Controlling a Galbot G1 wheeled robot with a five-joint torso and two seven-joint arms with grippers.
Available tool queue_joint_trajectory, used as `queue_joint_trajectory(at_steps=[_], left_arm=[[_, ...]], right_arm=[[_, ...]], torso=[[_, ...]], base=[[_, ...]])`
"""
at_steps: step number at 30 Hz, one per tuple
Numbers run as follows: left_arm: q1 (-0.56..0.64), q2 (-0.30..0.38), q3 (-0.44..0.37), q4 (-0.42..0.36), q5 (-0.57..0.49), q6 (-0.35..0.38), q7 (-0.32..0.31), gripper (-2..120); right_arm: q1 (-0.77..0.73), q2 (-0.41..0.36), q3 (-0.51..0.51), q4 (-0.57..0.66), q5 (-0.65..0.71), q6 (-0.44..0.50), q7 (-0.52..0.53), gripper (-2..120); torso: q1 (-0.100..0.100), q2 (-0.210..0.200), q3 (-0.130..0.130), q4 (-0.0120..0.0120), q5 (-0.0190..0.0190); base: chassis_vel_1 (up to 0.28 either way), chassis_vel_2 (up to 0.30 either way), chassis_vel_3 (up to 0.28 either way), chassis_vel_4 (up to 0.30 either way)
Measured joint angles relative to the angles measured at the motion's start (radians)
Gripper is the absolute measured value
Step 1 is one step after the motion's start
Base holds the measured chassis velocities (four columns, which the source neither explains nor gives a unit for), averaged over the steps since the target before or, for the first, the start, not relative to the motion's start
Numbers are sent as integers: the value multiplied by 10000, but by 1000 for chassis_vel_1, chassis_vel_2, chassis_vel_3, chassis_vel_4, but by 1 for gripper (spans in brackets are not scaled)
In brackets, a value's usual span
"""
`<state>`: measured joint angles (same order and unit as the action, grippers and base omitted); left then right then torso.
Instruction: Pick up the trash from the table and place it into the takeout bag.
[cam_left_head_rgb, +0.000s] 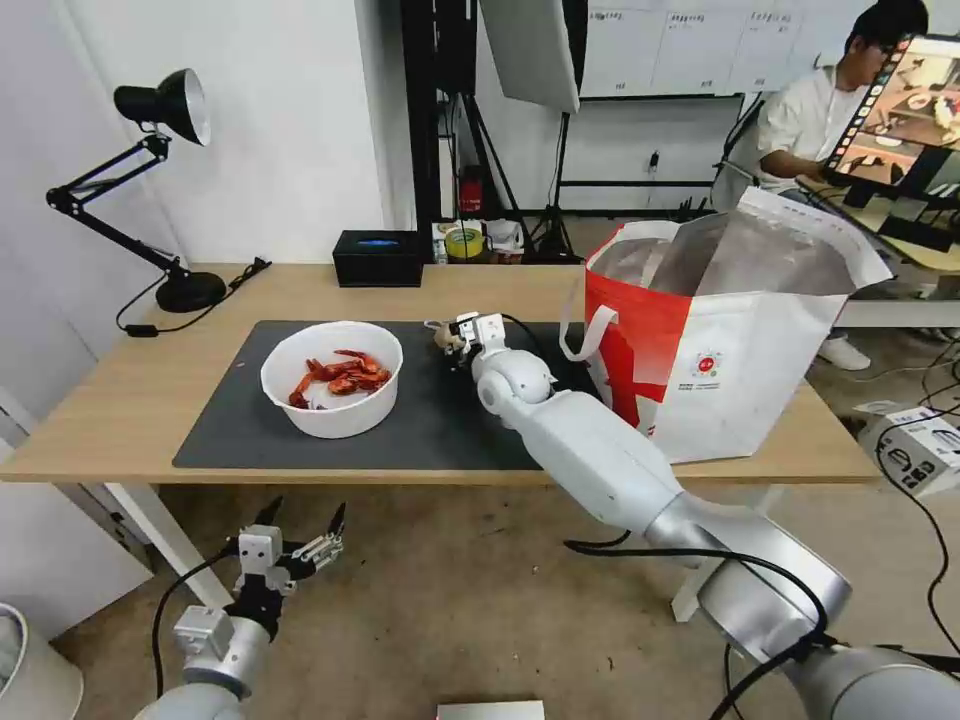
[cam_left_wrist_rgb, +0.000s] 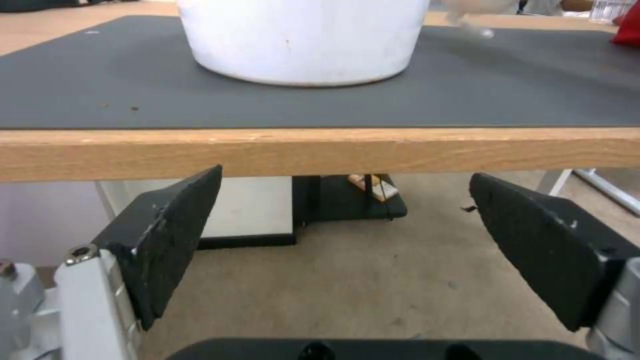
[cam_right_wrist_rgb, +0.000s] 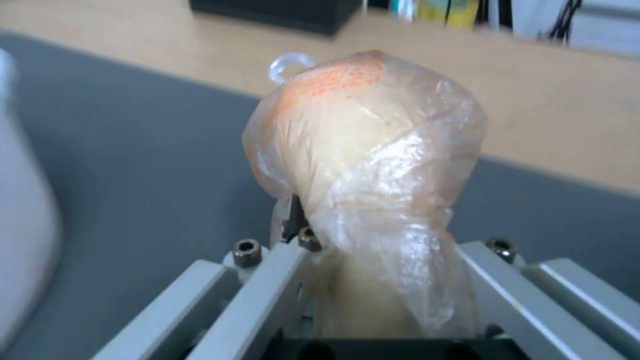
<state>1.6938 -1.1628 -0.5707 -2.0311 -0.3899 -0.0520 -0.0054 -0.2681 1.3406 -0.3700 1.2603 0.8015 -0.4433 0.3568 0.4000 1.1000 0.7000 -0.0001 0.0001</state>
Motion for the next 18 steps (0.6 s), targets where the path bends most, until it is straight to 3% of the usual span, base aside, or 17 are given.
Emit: queue_joint_trajectory(at_steps=[8, 13, 18], left_arm=[[199, -52, -28, -161, 128, 0, -8, 100], [288, -113, 2, -240, 226, 2, -21, 100], [379, -227, 46, -317, 382, 10, -34, 100]], right_arm=[[-841, -1616, 295, 3527, -158, 946, 236, 7], [-1240, -2198, 658, 4740, -431, 1523, 232, 7], [-1820, -3043, 1481, 6013, -1208, 2776, 11, 7]], torso=[[0, 0, 0, -1, 2], [-1, 0, -1, 0, 1], [-1, 0, -1, 0, 2]], base=[[0, 0, 0, 0], [0, 0, 0, 0], [0, 0, 0, 0]])
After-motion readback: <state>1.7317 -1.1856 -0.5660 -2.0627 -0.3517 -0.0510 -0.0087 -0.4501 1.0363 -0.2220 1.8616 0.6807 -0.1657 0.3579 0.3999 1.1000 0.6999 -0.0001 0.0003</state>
